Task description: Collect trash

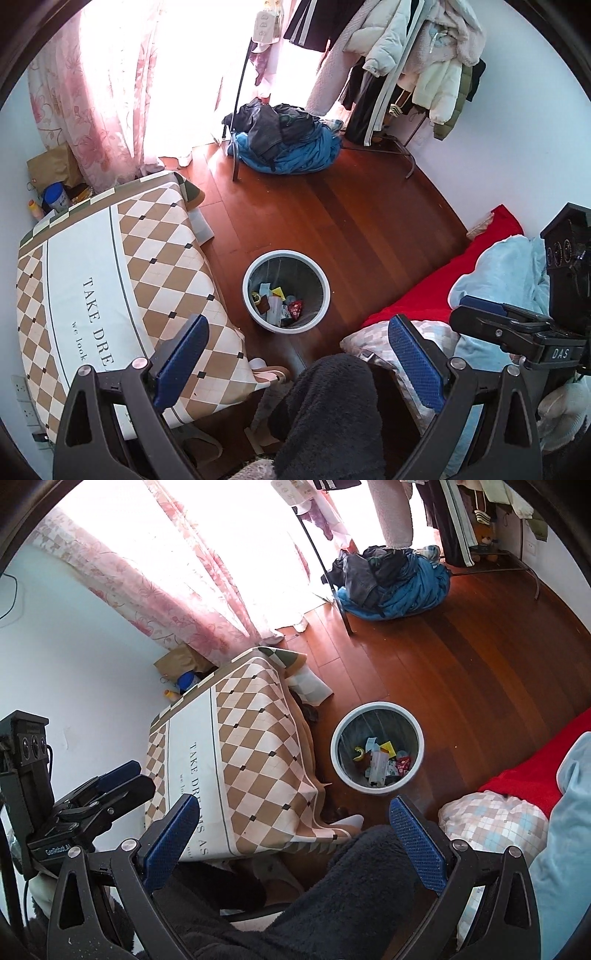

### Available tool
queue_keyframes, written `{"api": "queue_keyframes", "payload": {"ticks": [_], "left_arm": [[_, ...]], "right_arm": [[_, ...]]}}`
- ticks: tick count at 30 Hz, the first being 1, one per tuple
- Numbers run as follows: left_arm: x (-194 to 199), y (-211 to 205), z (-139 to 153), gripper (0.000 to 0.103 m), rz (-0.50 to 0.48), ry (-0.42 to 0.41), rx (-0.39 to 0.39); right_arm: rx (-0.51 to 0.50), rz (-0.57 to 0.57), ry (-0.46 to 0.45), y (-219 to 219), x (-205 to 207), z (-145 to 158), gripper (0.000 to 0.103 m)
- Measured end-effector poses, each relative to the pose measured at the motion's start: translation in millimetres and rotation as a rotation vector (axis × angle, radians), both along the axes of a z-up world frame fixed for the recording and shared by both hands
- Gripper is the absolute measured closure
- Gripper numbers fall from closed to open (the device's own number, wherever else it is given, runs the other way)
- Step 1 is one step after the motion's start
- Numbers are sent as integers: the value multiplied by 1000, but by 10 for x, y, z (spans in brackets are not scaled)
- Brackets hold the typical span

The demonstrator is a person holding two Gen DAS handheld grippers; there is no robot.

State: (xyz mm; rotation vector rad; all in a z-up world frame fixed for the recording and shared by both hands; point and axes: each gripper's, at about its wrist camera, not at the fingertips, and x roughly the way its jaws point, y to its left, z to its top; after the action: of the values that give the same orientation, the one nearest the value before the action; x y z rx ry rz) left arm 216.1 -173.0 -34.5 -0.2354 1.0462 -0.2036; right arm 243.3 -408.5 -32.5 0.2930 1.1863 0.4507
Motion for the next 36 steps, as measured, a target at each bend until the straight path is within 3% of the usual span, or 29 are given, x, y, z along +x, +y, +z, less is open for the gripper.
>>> {"api": "queue_keyframes", "payload": {"ticks": [11,36], "left_arm": [[59,22,-45,4,-11,41,-12],[75,-43,-3,0,-44,33,-12]], "right_arm": [[-16,1,17,6,80,-36,0],[-46,15,9,9,65,50,0]]}}
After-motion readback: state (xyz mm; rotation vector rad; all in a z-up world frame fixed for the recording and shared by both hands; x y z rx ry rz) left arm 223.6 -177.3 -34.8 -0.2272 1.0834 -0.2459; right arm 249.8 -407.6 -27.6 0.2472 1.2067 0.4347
